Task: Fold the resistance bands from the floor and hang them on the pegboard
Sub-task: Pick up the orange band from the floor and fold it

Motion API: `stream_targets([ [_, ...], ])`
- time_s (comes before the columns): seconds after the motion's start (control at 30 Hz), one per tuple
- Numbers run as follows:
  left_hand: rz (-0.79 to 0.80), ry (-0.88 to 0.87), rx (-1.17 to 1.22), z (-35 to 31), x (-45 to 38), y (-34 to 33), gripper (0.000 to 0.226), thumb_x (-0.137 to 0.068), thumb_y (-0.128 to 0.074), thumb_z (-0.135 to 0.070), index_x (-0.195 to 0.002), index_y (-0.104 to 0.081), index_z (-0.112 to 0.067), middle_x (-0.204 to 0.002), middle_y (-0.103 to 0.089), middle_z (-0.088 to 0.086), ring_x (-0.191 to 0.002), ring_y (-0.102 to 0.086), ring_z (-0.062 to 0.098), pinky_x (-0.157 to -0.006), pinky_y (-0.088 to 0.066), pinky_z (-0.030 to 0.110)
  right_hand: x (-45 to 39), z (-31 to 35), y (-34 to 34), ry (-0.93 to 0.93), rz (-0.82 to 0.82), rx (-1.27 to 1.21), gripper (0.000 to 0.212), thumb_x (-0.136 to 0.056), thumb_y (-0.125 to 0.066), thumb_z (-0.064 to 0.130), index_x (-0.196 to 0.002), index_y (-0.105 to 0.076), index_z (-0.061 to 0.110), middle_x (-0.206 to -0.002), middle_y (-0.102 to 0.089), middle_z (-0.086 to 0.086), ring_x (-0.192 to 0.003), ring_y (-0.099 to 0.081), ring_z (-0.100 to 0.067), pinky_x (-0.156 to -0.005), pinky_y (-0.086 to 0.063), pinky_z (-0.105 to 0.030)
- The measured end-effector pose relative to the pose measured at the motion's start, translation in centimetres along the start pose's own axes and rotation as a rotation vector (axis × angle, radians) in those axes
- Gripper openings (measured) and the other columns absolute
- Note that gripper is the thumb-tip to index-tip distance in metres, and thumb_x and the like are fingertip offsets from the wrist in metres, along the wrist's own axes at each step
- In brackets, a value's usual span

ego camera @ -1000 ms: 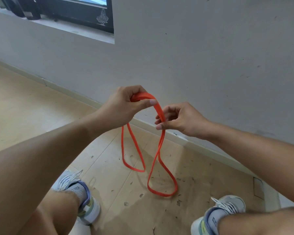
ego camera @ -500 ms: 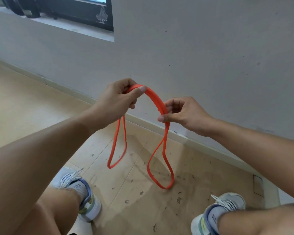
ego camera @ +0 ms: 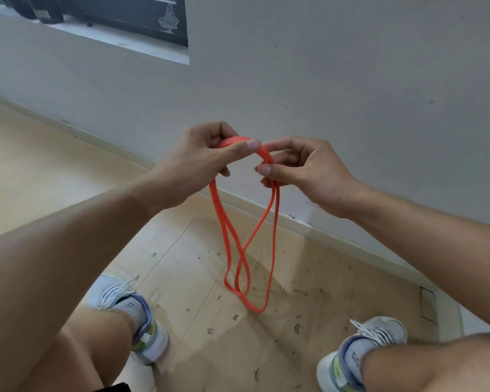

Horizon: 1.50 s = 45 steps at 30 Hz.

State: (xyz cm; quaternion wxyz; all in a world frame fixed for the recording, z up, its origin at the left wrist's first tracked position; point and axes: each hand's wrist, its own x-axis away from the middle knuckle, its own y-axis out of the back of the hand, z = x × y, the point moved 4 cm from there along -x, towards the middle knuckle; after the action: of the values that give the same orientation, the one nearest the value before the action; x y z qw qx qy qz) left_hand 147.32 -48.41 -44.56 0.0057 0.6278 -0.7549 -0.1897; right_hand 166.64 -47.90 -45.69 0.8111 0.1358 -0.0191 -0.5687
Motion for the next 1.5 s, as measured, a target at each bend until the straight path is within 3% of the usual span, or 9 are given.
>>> stream_targets([
  [0.17,-0.009,-0.005,-0.080,0.0,0.2,0.1,0.041,-0.076,-0.072,-0.058,-0.091,-0.072,-0.019,-0.073,-0.059,-0.006,-0.068,-0.057,0.010,-0.071,-0.055,0.032,0.1,0.4,0.0,0.008,0.013,0.026,0.030,-0.087,-0.078,0.012,-0.116,-0.071,0.015,-0.094,-0.081,-0.009,-0.083,-0.079,-0.026,-0.079,-0.064,-0.037],
  [0.4,-0.032,-0.058,-0.103,-0.4,0.4,-0.8,0.020,-0.084,-0.073,-0.043,-0.086,-0.069,-0.024,-0.072,-0.061,-0.010,-0.066,-0.059,0.005,-0.065,-0.055,0.018,-0.1,-0.6,-0.3,0.018,0.033,0.106,0.022,-0.088,-0.079,0.007,-0.109,-0.074,0.009,-0.092,-0.079,-0.008,-0.092,-0.079,-0.025,-0.091,-0.063,-0.041],
  [0.53,-0.037,-0.066,-0.155,-0.3,0.4,-0.4,0.028,-0.080,-0.074,-0.050,-0.088,-0.072,-0.024,-0.079,-0.069,0.002,-0.075,-0.068,0.020,-0.071,-0.060,0.033,-0.1,-0.9,-0.3,0.040,0.016,0.121,0.020,-0.090,-0.078,0.008,-0.109,-0.077,0.012,-0.098,-0.079,-0.012,-0.095,-0.078,-0.024,-0.094,-0.062,-0.042],
  [0.67,0.032,-0.113,-0.326,-0.7,0.0,0.2,0.043,-0.073,-0.069,-0.060,-0.086,-0.074,-0.020,-0.076,-0.067,0.016,-0.068,-0.058,0.033,-0.058,-0.048,0.038,0.0,-1.4,-0.1,0.028,0.009,0.122,0.023,-0.088,-0.080,0.008,-0.110,-0.079,0.013,-0.094,-0.079,-0.010,-0.092,-0.078,-0.027,-0.091,-0.063,-0.041],
  [0.77,0.130,-0.082,-0.443,-0.7,-0.3,0.8,0.041,-0.073,-0.069,-0.056,-0.089,-0.076,-0.018,-0.074,-0.068,0.014,-0.056,-0.051,0.023,-0.053,-0.042,0.031,-0.1,-1.8,0.1,-0.021,0.023,0.153,0.025,-0.087,-0.081,0.009,-0.111,-0.078,0.013,-0.091,-0.080,-0.002,-0.089,-0.078,-0.019,-0.088,-0.063,-0.034],
  [0.9,0.118,-0.089,-0.507,-0.7,-0.4,0.9,0.030,-0.076,-0.073,-0.052,-0.092,-0.077,-0.026,-0.077,-0.070,0.000,-0.072,-0.063,0.031,-0.065,-0.052,0.047,0.1,-2.1,-0.2,-0.040,0.013,0.196,0.023,-0.087,-0.081,0.012,-0.110,-0.079,0.016,-0.093,-0.080,0.000,-0.088,-0.078,-0.016,-0.086,-0.063,-0.028],
  [1.17,0.104,-0.123,-0.633,-1.3,-0.9,0.7,0.030,-0.080,-0.074,-0.048,-0.099,-0.078,-0.024,-0.082,-0.066,-0.013,-0.078,-0.061,0.008,-0.069,-0.052,0.027,0.1,-2.3,-0.3,-0.028,-0.006,0.179,0.022,-0.085,-0.082,0.013,-0.106,-0.080,0.019,-0.091,-0.081,0.000,-0.087,-0.078,-0.017,-0.081,-0.063,-0.026],
  [1.3,0.106,-0.109,-0.548,-1.3,-0.8,0.6,0.027,-0.081,-0.073,-0.046,-0.094,-0.077,-0.023,-0.083,-0.074,-0.001,-0.080,-0.069,0.023,-0.076,-0.059,0.046,0.2,-2.5,-0.4,-0.036,-0.009,0.161,0.022,-0.087,-0.080,0.014,-0.109,-0.080,0.016,-0.094,-0.081,-0.001,-0.090,-0.078,-0.017,-0.086,-0.063,-0.030],
  [1.5,0.091,-0.073,-0.372,-1.1,-0.4,0.1,0.021,-0.085,-0.075,-0.036,-0.095,-0.076,-0.017,-0.081,-0.075,-0.004,-0.072,-0.073,0.009,-0.069,-0.062,0.025,0.3,-3.1,-1.2,-0.102,-0.003,0.036,0.021,-0.085,-0.082,0.015,-0.106,-0.080,0.016,-0.101,-0.081,-0.001,-0.096,-0.078,-0.019,-0.094,-0.062,-0.040],
])
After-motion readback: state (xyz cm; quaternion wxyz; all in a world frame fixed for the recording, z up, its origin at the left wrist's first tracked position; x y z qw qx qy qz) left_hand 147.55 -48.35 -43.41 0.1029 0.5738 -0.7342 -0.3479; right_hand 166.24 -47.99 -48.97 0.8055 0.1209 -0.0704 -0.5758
